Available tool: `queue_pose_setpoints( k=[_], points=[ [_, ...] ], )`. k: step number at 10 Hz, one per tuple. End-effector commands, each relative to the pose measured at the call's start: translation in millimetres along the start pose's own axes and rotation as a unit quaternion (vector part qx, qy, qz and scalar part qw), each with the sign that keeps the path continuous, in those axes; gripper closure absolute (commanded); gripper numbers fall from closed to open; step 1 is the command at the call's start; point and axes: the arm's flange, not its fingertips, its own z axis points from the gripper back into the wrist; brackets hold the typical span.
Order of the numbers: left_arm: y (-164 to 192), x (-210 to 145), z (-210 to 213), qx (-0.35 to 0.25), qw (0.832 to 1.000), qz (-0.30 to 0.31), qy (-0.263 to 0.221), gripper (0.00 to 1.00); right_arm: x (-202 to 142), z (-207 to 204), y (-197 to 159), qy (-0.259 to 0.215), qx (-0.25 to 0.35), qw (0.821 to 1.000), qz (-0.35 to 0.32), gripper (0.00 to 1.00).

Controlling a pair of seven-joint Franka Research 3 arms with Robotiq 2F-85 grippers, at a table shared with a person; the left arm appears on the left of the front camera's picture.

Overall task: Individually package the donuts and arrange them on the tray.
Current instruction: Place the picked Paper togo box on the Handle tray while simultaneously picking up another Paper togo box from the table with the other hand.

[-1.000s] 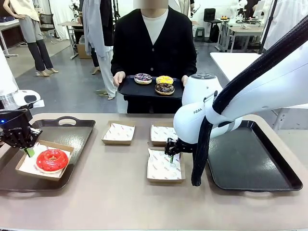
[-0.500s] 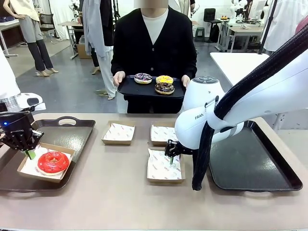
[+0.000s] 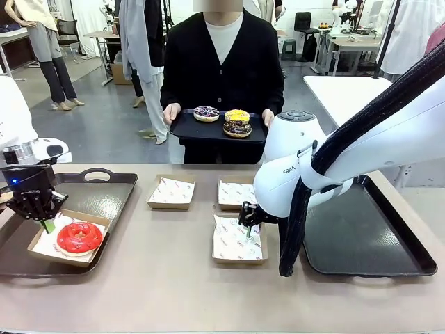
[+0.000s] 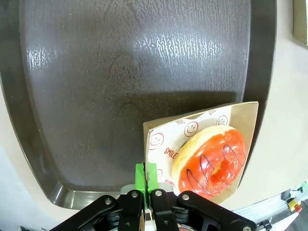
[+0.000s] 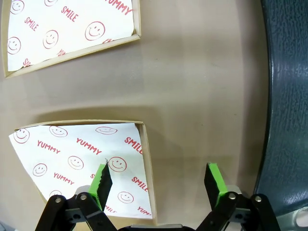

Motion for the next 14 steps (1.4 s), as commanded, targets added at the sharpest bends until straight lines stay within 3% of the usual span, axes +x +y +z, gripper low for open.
queue_pose_setpoints(
  k=[1, 7, 8, 9, 10, 11, 12, 13, 14],
  points=[
    [0.5, 4.3, 2.7, 0.015, 1.000, 0.000, -0.004, 0.99, -5.2, -3.4, 0.8, -0.019, -0.010, 1.000, -0.012, 0.00],
    [-2.8, 3.3, 4.6, 0.027, 0.999, -0.004, -0.018, 0.99, -4.7, 0.5, -0.5, -0.022, -0.010, 1.000, -0.008, 0.00],
    [-2.7, 3.5, 4.2, 0.024, 1.000, -0.005, -0.017, 0.99, -4.5, 1.1, -0.1, -0.022, -0.011, 1.000, -0.007, 0.56],
    [-3.8, 4.4, 3.8, 0.024, 1.000, -0.009, -0.015, 1.00, -4.0, 1.4, 0.5, -0.019, -0.011, 1.000, -0.005, 0.56],
    [-4.2, 4.5, 3.7, 0.024, 1.000, -0.011, -0.015, 1.00, -3.9, 1.8, 1.1, -0.019, -0.011, 1.000, -0.004, 1.00],
    [-4.1, 4.4, 3.7, 0.023, 1.000, -0.013, -0.015, 0.63, -3.6, 1.7, 1.2, -0.020, -0.011, 1.000, -0.005, 0.63],
    [-3.6, 4.2, 4.9, 0.021, 1.000, -0.012, -0.015, 0.42, -3.6, 2.4, 1.3, -0.021, -0.010, 1.000, -0.006, 1.00],
    [-2.5, 4.6, 5.4, 0.018, 1.000, -0.011, -0.014, 0.06, -3.4, 1.6, 1.4, -0.021, -0.009, 1.000, -0.007, 1.00],
    [-1.5, 4.8, 5.5, 0.016, 1.000, -0.011, -0.014, 0.00, -3.0, 0.9, 1.8, -0.020, -0.009, 1.000, -0.007, 1.00]
  ],
)
